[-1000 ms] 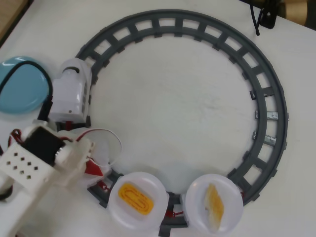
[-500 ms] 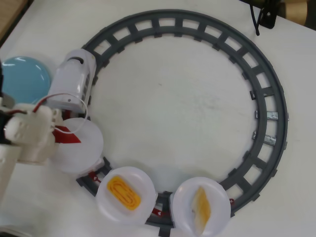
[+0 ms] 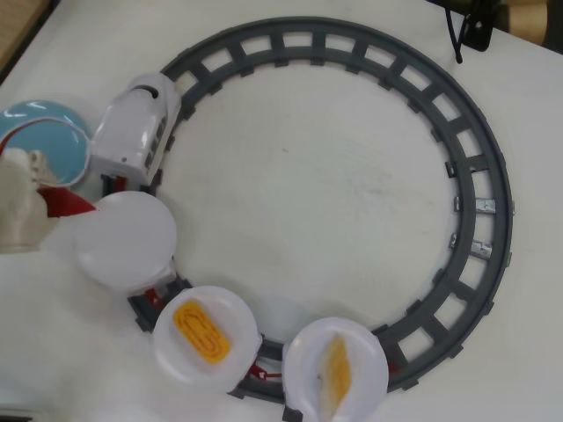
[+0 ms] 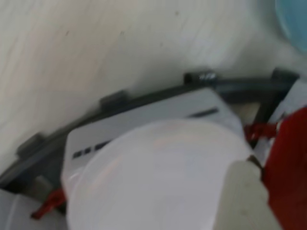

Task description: Pick up the sushi from the Shinkansen and put it on the blue dish

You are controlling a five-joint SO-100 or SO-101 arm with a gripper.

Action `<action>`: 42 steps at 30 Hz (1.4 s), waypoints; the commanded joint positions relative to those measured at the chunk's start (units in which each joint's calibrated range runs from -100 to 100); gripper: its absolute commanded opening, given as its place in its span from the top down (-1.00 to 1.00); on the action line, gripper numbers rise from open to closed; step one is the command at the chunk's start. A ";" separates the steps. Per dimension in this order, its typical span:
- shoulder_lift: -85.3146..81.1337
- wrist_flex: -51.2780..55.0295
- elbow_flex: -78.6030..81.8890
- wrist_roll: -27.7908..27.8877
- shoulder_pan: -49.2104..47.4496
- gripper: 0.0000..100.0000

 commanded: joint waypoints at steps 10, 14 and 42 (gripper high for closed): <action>28.54 4.20 -38.94 -1.25 -7.09 0.82; 38.00 4.88 -47.69 -1.25 -9.91 0.82; 56.66 6.32 -65.90 -0.88 -12.64 0.81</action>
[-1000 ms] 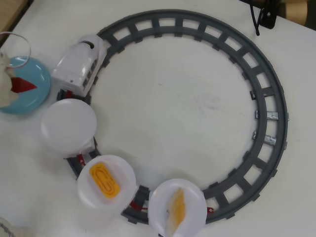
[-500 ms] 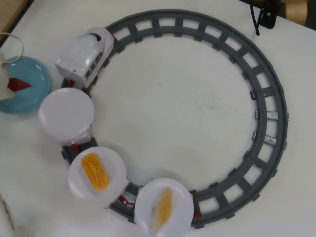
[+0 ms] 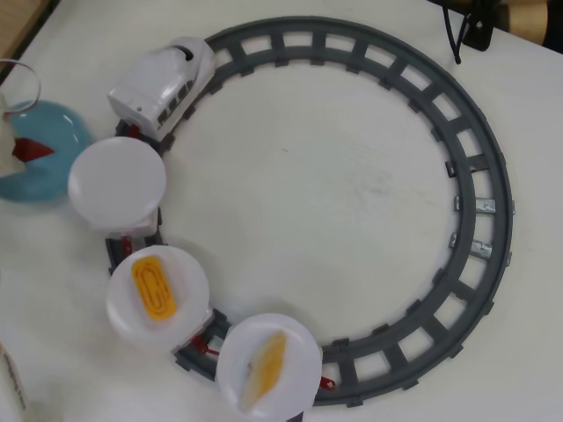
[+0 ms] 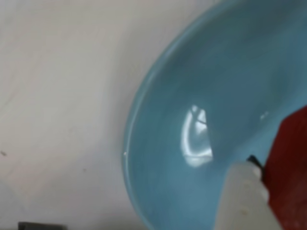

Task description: Pick up the sushi from the Shinkansen and put it on the blue dish

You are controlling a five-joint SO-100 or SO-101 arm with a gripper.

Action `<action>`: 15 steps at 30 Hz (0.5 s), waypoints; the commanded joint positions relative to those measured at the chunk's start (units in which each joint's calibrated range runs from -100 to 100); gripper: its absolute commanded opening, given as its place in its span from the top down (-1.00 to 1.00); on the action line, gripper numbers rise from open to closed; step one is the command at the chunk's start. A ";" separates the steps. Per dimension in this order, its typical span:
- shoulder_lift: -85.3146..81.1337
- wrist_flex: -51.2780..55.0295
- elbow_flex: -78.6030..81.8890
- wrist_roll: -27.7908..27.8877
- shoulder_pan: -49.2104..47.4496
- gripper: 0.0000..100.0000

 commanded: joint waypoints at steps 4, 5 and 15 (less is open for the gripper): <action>2.38 -0.57 -3.13 0.05 0.12 0.81; 3.29 -0.57 -3.22 -0.05 0.12 0.81; 4.37 -1.17 -3.31 -0.26 -0.59 0.41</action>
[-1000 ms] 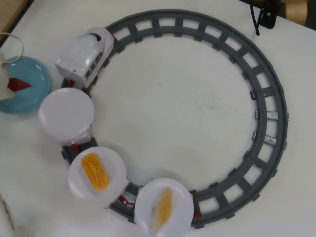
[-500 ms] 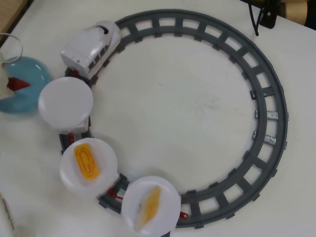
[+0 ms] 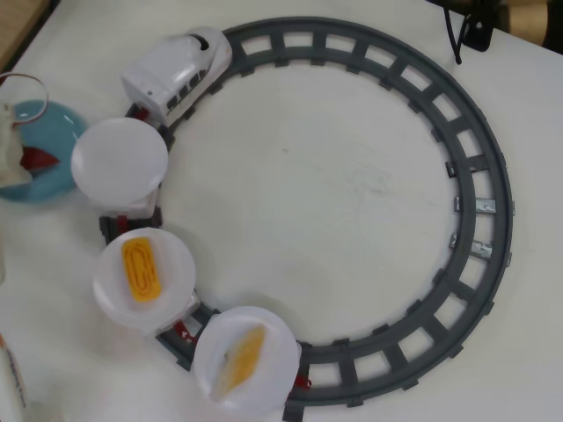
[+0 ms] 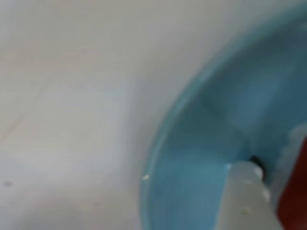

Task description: Pick up the sushi from the Shinkansen and put it on the blue dish

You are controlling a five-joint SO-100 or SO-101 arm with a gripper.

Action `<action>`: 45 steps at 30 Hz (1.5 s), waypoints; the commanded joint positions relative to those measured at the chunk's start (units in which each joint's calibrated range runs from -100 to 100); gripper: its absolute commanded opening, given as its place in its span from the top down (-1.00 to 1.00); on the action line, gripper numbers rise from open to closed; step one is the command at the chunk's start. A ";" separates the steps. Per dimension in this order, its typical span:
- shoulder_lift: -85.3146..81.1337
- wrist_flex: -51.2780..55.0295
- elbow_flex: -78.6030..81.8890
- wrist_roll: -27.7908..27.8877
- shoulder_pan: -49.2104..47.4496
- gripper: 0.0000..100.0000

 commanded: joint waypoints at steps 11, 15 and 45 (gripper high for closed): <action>0.30 5.45 -14.93 -0.11 -0.17 0.38; -0.11 5.54 -14.75 -0.11 -0.17 0.38; -33.21 5.54 18.80 -0.63 2.21 0.39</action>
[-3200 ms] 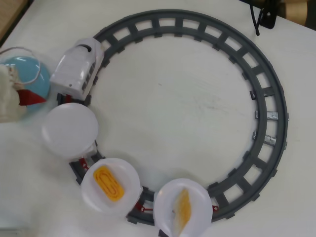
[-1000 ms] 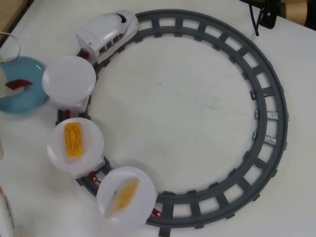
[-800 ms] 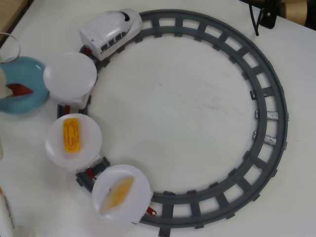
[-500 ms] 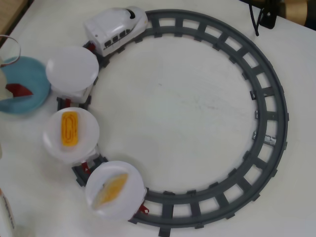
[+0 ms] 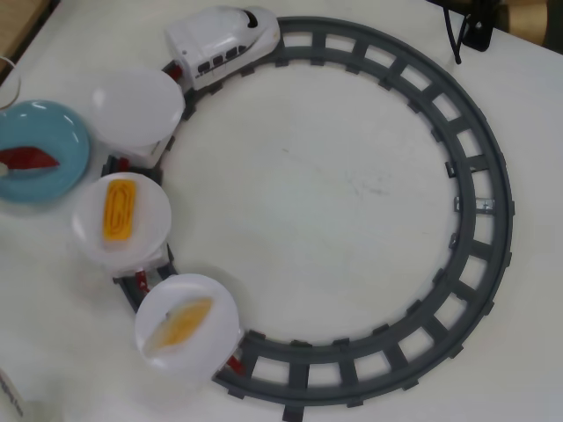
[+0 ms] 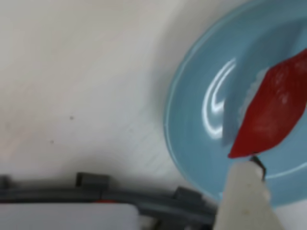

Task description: Pick up the sushi from the Shinkansen and put it on the blue dish

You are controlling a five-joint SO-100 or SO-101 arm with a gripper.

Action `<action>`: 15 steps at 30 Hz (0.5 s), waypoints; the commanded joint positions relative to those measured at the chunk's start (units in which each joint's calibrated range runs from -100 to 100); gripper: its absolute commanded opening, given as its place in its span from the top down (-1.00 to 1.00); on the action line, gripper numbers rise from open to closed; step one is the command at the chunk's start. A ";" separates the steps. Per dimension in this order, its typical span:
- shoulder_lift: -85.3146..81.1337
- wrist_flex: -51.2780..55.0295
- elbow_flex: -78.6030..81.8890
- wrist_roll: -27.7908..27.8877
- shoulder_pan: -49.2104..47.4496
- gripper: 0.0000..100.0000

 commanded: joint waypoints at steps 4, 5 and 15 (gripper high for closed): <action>-19.45 0.92 7.56 -1.26 5.83 0.39; -22.19 0.92 9.18 -1.26 6.98 0.39; -47.41 -3.08 39.75 -1.26 16.48 0.39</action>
